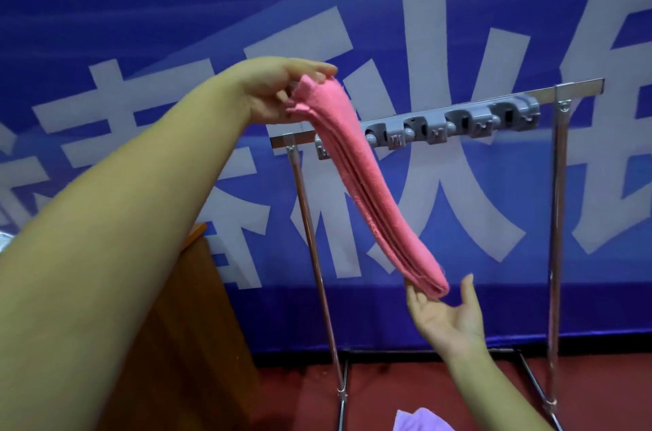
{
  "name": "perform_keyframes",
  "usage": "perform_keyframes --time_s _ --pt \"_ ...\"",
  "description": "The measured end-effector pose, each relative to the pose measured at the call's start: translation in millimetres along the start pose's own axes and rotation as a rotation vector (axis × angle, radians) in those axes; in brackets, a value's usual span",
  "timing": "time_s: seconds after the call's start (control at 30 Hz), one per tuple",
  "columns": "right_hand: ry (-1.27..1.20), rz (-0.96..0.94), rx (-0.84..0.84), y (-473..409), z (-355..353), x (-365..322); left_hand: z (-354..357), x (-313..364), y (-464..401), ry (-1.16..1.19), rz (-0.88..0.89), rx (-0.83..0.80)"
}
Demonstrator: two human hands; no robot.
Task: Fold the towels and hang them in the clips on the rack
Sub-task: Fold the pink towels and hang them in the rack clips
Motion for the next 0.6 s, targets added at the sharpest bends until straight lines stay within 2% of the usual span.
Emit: perform_keyframes --time_s 0.13,0.33,0.5,0.6 --pt "0.207 -0.016 0.105 -4 0 -9 -14 -1 0 0.012 0.004 0.018" --pt "0.652 -0.08 -0.029 18 64 -32 -86 -34 -7 0.093 -0.081 0.149" --pt "0.592 -0.073 -0.008 29 144 -47 -137 -80 -3 0.213 -0.199 0.283" --pt "0.591 -0.13 0.001 44 199 -41 -160 -128 -3 0.31 -0.31 0.39"
Point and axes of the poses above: each hand's wrist, its own y-axis away from the middle knuckle, its own z-axis out of the palm, x = y × z, the point moved 10 cm from there along -y, towards the middle knuckle, and after that the axes turned 13 degrees about x, right-handed, at the moved point
